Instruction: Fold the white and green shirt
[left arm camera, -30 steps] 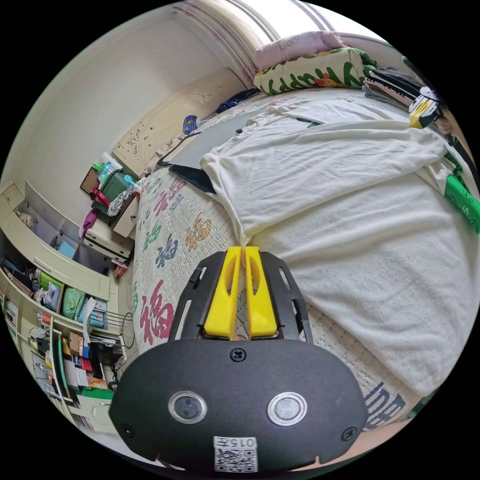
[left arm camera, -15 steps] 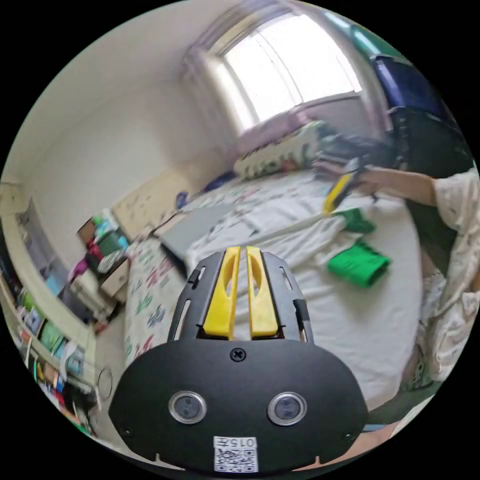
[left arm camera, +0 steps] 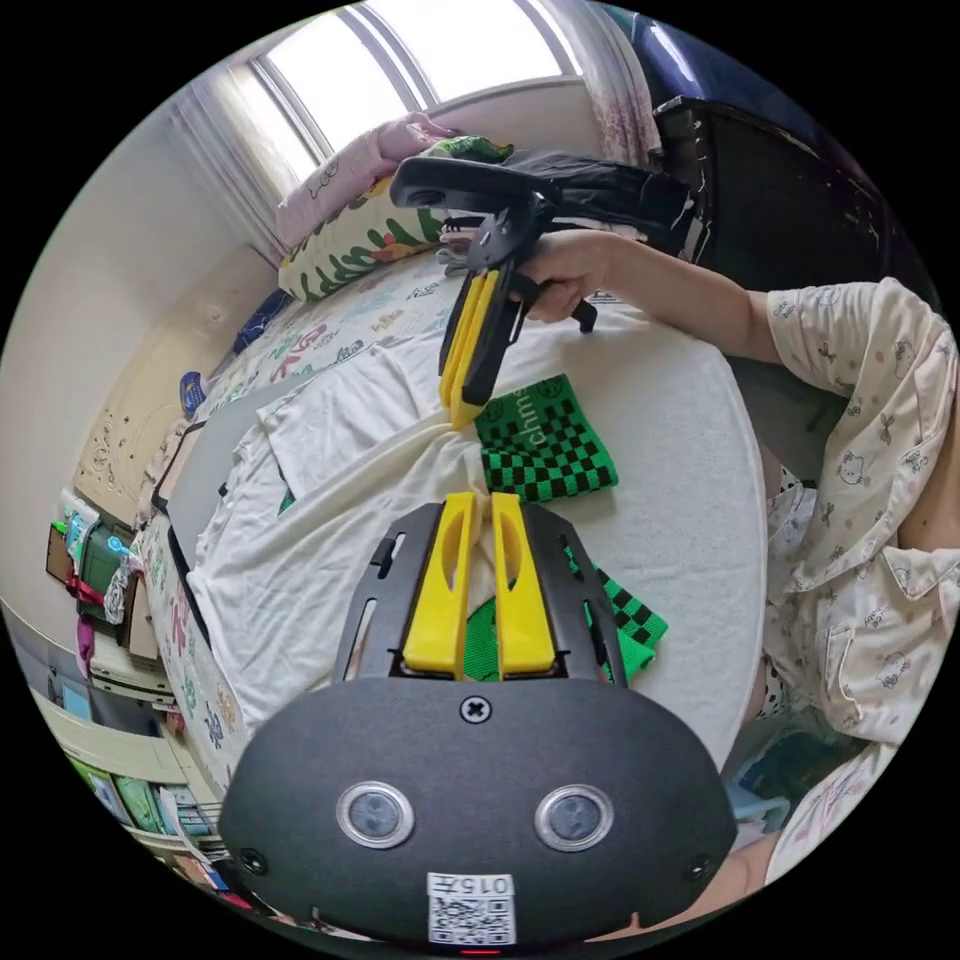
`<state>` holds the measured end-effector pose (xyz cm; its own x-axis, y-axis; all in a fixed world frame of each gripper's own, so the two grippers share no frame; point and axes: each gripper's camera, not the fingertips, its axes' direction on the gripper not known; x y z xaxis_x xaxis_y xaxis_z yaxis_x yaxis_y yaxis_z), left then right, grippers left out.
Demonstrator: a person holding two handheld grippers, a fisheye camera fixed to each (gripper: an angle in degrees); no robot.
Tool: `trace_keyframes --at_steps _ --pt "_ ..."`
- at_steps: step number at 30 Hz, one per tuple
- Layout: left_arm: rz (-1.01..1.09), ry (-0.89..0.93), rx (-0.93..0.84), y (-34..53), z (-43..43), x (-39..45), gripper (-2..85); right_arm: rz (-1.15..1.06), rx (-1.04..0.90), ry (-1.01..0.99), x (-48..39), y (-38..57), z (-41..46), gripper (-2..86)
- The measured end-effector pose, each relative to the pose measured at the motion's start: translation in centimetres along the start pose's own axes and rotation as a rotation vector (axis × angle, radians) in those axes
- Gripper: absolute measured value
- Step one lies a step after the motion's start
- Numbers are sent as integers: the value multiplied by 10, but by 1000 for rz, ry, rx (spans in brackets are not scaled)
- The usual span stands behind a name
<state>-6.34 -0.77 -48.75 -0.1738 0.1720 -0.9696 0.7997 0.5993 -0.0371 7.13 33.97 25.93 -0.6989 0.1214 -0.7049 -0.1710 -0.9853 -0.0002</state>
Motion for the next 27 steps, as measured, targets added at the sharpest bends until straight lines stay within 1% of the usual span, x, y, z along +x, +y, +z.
trace_keyframes --at_steps 3,5,8,11,16,24,27 --pt "0 -38 -26 -4 -2 14 12 -29 28 35 -16 8 6 32" --pt "8 -81 -28 -8 -11 29 4 -30 61 120 -31 13 14 10" --pt "6 -118 -36 -18 -14 44 0 -51 82 171 -52 11 24 -1" --pt "0 -125 -73 -29 2 54 -1 -53 81 266 -68 10 35 -5" --pt "-13 -197 -102 -44 19 62 -1 -68 27 336 -88 3 63 -5" --pt "-95 -92 -54 -59 16 32 2 -95 -7 369 -110 -7 94 -2" --pt "-149 -21 82 -53 -13 3 6 -100 0 374 -114 -9 96 6"
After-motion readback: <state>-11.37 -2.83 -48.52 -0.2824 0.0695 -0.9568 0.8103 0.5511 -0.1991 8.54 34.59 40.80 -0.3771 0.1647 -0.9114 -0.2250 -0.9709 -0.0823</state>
